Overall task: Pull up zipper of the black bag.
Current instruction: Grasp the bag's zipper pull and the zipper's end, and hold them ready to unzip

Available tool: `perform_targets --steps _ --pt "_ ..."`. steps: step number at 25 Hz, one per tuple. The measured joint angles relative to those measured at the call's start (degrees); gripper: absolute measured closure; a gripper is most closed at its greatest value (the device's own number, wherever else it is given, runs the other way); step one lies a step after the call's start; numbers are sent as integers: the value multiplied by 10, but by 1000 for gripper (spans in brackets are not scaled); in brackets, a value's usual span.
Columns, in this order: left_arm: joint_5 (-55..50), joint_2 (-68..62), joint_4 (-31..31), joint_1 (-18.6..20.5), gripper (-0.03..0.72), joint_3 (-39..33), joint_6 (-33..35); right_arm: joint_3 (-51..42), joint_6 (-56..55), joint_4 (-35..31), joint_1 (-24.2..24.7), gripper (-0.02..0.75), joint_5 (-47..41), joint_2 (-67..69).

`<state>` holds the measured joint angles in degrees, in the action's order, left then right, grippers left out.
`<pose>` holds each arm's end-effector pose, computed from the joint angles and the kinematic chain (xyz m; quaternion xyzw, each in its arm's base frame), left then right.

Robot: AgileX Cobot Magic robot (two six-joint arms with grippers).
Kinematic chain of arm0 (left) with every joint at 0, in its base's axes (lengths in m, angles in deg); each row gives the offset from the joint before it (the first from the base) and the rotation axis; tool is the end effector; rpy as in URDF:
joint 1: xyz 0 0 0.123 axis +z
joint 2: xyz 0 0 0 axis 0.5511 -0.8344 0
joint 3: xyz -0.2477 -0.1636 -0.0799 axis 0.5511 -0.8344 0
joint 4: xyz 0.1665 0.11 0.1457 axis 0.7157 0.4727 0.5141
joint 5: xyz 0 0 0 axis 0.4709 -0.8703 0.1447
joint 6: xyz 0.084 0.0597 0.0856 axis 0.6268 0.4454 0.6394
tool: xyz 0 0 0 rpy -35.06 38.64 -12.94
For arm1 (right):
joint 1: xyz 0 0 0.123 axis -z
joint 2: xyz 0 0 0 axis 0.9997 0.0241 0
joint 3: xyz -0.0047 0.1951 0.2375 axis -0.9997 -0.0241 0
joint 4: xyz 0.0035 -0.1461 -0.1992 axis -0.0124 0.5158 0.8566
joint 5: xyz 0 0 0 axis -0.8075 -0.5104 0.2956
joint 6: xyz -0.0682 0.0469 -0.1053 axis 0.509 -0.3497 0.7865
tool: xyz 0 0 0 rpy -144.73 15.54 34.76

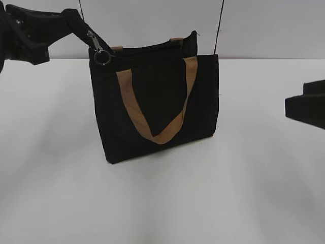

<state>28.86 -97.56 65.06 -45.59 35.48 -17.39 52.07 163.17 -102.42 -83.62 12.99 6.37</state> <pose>0.2760 -0.1284 0.3049 0.2881 0.6871 -0.2269 0.6272 0.1631 0.0778 0.2885 -0.2580 0.8054 0.2389 0.4772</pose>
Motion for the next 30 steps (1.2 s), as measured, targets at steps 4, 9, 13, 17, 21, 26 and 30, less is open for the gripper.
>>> perform_targets --steps 4,9,13,17,21,26,30 --pt "0 0 0 0 666 0 0 51 28 -8 -12 313 1 46" --pt "0 0 0 0 666 0 0 101 41 -9 -96 313 34 129" --pt "0 0 1 0 666 0 0 149 44 -9 -173 313 88 208" --pt "0 0 0 0 666 0 0 211 46 -9 -241 313 122 296" --pt "-1 0 1 0 666 0 0 279 46 -9 -295 313 154 378" --pt "-4 0 3 0 666 0 0 355 49 -10 -334 313 188 461" --pt "-4 0 4 0 666 0 0 401 59 -10 -353 313 199 511"
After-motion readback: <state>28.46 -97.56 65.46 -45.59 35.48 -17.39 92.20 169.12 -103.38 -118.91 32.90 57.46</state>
